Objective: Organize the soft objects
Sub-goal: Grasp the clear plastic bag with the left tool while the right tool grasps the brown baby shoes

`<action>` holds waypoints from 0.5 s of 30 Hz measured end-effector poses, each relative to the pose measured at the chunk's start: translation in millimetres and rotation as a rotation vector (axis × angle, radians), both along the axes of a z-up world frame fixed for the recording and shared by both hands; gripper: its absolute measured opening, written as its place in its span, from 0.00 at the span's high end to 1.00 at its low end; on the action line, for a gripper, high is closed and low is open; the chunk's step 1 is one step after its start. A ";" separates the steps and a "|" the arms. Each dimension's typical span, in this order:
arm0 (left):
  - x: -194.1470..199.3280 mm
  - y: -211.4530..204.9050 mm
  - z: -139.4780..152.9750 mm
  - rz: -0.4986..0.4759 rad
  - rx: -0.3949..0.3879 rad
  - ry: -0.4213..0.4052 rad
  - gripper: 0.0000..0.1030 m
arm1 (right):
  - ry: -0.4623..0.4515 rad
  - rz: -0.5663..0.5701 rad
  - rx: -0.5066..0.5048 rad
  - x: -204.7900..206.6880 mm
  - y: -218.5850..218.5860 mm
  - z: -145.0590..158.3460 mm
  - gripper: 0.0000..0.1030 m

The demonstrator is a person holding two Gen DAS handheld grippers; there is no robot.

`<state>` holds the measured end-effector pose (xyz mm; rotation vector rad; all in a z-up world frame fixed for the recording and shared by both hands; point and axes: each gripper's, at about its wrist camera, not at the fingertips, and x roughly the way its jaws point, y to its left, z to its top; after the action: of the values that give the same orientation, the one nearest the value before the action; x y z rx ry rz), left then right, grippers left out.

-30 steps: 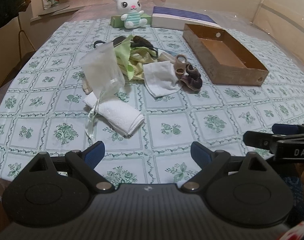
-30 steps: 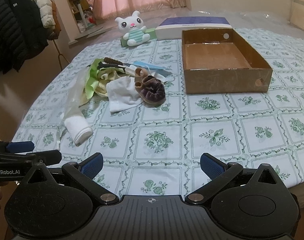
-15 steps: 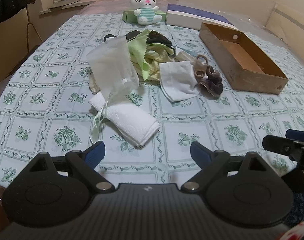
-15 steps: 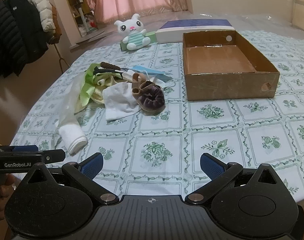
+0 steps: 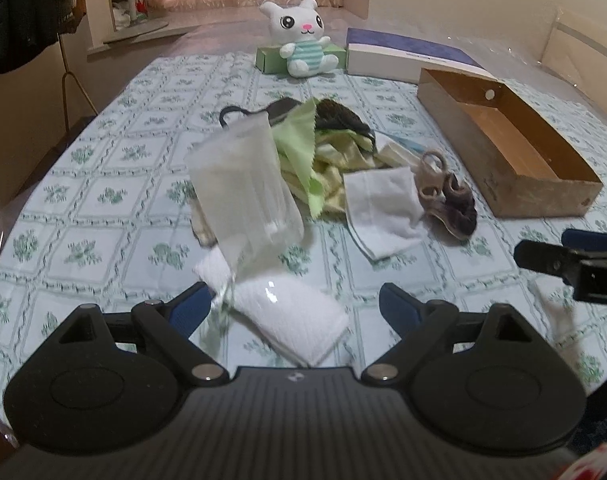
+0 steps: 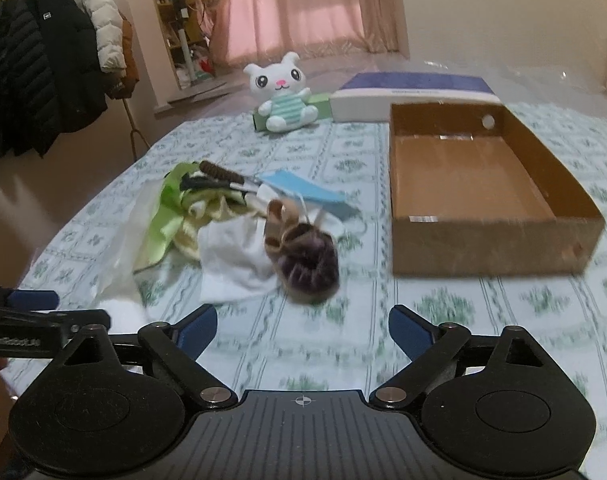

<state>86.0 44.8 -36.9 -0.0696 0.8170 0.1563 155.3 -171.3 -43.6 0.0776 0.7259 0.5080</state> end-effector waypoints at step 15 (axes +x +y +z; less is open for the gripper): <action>44.3 28.5 2.7 0.044 0.021 -0.038 0.12 | -0.077 0.050 0.009 61.5 30.7 -9.7 0.41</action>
<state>130.3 73.3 -34.2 -0.0708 0.7760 0.2045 216.9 -140.7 -53.2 0.0485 0.6518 0.5591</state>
